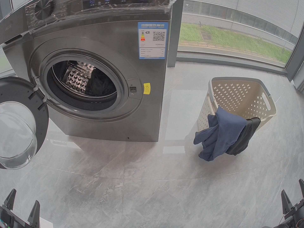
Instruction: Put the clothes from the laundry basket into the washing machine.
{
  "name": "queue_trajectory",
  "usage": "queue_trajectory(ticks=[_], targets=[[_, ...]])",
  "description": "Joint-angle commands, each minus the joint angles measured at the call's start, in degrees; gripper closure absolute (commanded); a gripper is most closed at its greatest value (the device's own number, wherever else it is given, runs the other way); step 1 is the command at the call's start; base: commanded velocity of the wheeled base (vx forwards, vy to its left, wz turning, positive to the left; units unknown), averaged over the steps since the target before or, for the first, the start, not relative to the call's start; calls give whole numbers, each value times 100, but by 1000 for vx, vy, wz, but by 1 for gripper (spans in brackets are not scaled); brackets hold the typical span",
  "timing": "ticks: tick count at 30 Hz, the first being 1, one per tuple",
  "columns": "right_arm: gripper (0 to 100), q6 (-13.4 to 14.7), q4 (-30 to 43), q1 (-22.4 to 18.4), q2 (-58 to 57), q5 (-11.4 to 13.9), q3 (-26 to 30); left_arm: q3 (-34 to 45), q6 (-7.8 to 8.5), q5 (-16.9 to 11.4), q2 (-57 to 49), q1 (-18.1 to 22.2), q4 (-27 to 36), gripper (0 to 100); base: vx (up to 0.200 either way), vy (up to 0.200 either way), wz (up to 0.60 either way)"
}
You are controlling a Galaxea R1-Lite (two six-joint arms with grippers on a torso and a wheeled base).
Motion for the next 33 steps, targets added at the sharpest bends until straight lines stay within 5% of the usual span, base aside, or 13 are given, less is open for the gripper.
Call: queue_trajectory(ticks=[1,19,33], targets=[[0,0,1,0,-33,-2,101,92,24,-1,-53,-2,-2,0,0,0,0],[0,0,1,0,-33,-2,101,92,51,-36,-53,-2,-2,0,67,-33,0],[0,0,1,0,-33,-2,101,92,-11,-1,-53,-2,-2,0,0,-200,0]])
